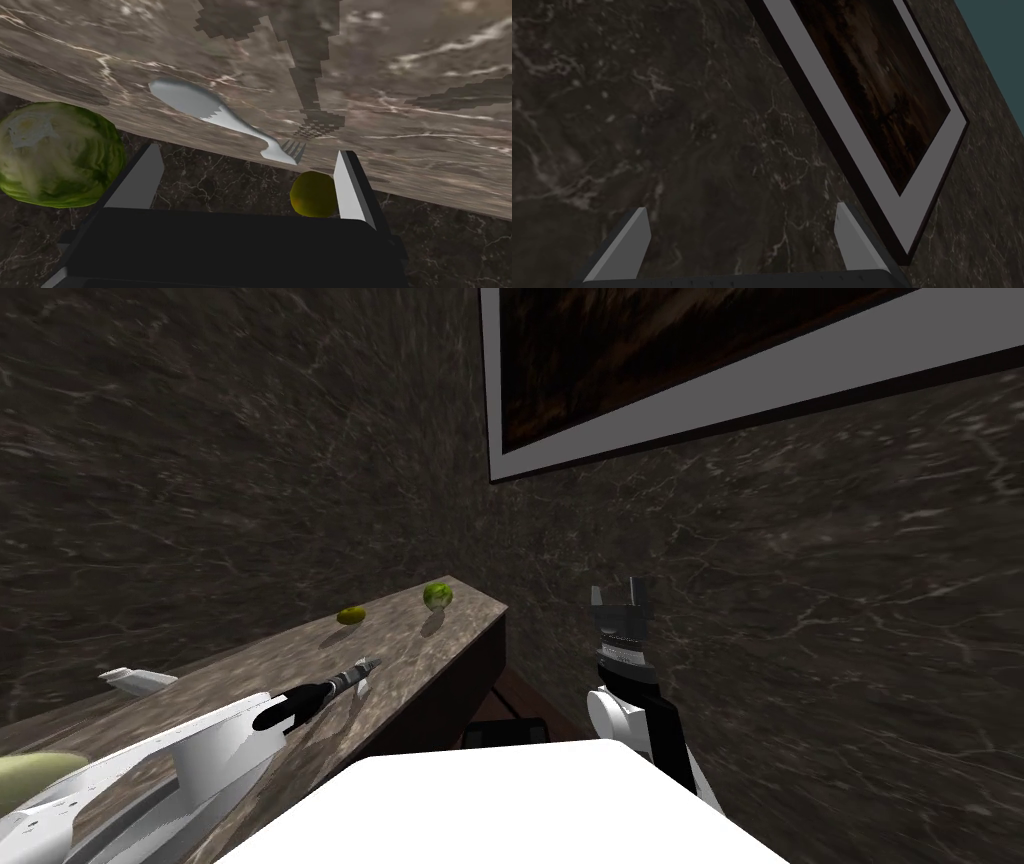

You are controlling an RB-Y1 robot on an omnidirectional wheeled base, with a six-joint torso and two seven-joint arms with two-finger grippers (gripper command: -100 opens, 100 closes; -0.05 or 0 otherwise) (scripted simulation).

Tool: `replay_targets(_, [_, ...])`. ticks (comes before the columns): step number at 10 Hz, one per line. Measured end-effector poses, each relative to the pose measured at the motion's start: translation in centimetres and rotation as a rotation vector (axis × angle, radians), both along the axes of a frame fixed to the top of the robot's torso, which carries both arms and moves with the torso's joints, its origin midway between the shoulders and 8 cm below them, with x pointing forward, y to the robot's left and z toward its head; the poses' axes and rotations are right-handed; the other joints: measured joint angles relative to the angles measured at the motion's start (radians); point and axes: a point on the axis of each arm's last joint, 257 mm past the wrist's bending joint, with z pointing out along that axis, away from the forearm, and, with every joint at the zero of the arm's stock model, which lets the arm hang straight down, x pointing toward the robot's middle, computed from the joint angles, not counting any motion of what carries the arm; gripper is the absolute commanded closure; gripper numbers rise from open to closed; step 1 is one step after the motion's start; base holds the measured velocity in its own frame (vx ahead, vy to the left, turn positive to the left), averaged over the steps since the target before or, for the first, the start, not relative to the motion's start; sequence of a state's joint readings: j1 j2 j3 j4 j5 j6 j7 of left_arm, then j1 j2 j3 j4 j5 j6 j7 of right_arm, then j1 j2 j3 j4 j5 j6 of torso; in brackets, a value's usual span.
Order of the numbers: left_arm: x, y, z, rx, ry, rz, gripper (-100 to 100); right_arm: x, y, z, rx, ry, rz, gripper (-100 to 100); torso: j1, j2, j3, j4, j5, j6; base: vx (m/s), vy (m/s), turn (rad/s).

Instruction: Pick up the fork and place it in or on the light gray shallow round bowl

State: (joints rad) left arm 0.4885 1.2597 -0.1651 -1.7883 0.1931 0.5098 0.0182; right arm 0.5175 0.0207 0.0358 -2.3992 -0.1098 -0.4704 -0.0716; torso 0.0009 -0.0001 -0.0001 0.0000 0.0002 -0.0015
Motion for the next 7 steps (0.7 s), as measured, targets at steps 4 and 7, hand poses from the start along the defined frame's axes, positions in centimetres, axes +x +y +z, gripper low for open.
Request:
replay_targets(4, [-2.1,3.7,0.1,0.088,0.096,0.024,-100,0.0,0.0,0.0,0.0,0.0,0.0,0,0.0,-0.001,0.0,0.0,0.0,0.0,0.016,0.015,-0.127])
replay_targets(7, [-2.5,4.3,-0.4,0.091,0.1,0.033,-100,0.0,0.0,0.0,0.0,0.0,0.0,0,0.0,-0.001,0.0,0.0,0.0,0.0,0.027,0.014,-0.056])
